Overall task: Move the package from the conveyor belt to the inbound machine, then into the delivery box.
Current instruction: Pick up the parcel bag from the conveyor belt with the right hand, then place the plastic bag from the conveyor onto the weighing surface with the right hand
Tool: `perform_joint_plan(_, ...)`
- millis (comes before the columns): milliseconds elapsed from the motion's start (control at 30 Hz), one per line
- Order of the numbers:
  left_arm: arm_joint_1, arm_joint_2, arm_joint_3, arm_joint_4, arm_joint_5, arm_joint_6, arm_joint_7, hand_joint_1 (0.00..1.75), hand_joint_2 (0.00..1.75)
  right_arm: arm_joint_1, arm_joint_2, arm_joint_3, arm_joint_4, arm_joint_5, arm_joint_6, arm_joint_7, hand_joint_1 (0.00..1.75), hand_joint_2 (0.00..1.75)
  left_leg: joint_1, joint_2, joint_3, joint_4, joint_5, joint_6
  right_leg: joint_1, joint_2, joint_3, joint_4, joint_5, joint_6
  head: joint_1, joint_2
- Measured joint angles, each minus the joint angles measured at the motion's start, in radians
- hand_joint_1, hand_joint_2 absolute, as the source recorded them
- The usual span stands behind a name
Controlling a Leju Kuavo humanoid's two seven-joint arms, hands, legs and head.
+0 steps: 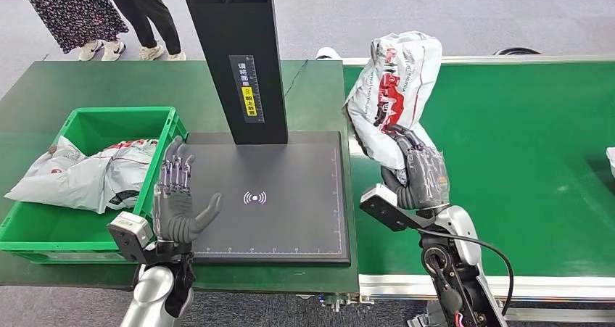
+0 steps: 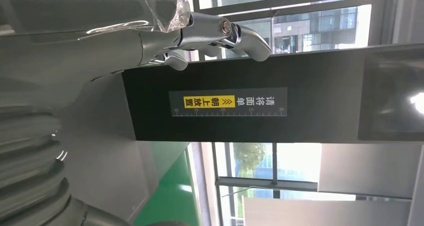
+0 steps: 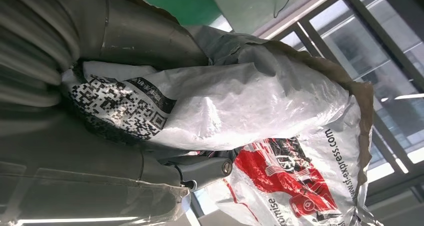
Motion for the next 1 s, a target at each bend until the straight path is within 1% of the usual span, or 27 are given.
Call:
perform_joint_plan(333,-0.003,0.002,0.0,0.004,0.001,0.0,-0.005,0.0,1.75,-0.01,-0.014,0.031,0.007,0.0,-0.001,0.0,1.75,1.75,0.0,0.0,-0.001,0.0,0.0,0.0,0.0,0.0,-0.001,0.0,0.0,0.0,0.0,0.0)
perform_joint_plan(1000,-0.006,0.003,-0.001,0.005,0.002,0.0,-0.006,0.0,1.75,-0.016,-0.021,0.045,0.011,0.004,0.005,-0.005,1.75,1.75,0.0,0.0,-0.002,0.0,0.0,0.0,0.0,0.0,0.0,0.0,0.0,0.0,0.0,0.0)
